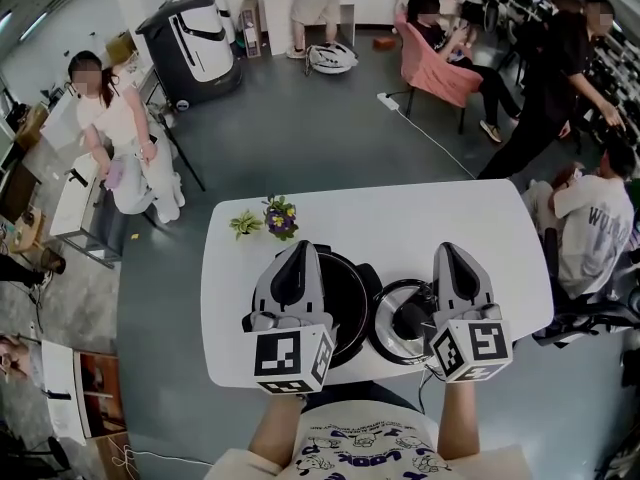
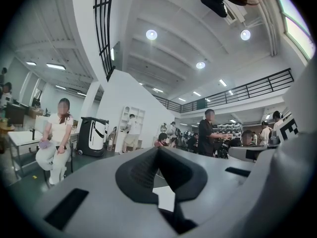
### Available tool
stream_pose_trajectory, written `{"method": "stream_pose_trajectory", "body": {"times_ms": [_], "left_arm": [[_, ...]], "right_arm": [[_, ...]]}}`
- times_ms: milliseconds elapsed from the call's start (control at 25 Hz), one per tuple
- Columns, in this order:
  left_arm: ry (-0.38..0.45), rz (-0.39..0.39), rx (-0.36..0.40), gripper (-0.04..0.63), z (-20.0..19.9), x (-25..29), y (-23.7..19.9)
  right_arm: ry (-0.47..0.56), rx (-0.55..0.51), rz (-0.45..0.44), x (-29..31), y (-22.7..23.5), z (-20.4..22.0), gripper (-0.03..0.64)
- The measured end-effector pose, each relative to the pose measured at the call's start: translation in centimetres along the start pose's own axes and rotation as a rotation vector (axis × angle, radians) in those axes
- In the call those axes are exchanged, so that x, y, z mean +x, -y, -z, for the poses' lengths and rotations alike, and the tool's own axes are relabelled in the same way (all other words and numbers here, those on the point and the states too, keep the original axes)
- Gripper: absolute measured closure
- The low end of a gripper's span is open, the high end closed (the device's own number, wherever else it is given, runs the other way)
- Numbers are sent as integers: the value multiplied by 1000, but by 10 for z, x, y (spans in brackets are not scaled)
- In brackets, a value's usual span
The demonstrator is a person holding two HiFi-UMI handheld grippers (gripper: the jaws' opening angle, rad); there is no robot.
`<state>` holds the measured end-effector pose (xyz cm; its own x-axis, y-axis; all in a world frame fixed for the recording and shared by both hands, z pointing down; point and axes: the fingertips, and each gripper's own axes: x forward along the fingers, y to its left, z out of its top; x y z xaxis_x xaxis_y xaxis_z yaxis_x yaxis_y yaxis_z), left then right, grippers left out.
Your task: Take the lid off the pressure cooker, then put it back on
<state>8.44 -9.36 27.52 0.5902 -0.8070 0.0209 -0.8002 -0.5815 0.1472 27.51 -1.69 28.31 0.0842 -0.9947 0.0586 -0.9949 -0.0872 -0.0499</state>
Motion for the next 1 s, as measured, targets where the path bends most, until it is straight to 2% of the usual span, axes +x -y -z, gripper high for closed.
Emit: {"method": "stream_pose_trajectory", "body": {"times_ms": [280,480,1000], "left_arm": [[-27,4,-3,581,11,-1,-1],[-52,5,-7,581,19,-2,-2],[-117,23,-23,581,43,2,-4]], "right_arm": [[-88,10,8,2,10,26,598],[-169,23,3,1,17,50,565],[-490,39,-86,-8,18,149,350]]}}
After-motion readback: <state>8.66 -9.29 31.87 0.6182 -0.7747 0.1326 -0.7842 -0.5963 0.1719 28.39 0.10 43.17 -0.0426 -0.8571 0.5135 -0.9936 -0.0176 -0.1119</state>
